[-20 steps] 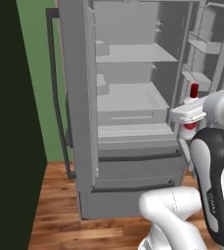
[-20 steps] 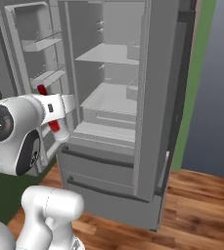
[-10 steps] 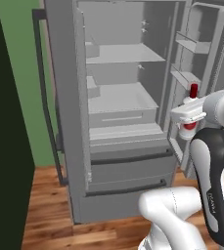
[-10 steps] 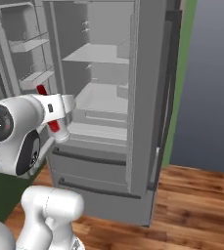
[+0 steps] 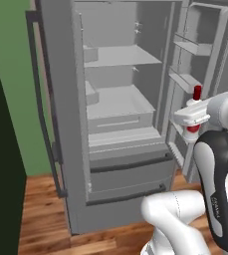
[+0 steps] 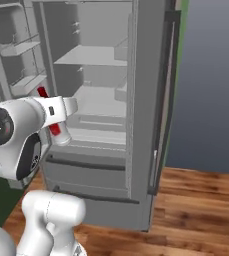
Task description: Place the liquor on the top shelf of the fridge to keep it out of children's reach, and place the orange and apple on lower shelves for easy access.
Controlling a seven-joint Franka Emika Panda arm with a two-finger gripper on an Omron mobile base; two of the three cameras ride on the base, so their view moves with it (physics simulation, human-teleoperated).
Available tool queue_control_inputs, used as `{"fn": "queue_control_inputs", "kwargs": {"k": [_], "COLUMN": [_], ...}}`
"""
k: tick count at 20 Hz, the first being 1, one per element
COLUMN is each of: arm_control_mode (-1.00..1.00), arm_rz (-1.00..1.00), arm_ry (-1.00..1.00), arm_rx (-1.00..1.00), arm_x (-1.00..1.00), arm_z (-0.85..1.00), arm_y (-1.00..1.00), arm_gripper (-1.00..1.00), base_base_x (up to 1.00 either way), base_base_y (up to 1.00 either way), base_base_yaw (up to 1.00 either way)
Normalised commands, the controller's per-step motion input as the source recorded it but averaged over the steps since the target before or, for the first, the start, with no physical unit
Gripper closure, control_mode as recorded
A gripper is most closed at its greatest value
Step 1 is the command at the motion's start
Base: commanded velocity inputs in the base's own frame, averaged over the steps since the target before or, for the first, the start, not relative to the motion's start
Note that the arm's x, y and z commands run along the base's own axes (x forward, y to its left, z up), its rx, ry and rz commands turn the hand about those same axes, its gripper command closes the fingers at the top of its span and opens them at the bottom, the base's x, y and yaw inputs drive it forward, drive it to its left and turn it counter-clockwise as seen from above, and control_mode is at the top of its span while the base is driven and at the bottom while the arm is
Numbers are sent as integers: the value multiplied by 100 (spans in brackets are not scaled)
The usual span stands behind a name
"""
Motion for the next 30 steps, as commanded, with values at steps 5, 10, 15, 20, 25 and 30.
{"fn": "queue_control_inputs", "kwargs": {"k": [5,10,15,20,25,30], "arm_control_mode": [100,100,100,100,100,100], "arm_rz": [0,0,0,0,0,0], "arm_ry": [0,0,0,0,0,0], "arm_rx": [0,0,0,0,0,0], "arm_x": [0,0,0,0,0,0], "arm_z": [0,0,0,0,0,0], "arm_y": [0,0,0,0,0,0], "arm_gripper": [100,100,100,100,100,100], "base_base_x": [44,47,46,44,42,44], "base_base_y": [35,28,15,3,6,1], "base_base_yaw": [-13,-10,-7,0,0,1]}}
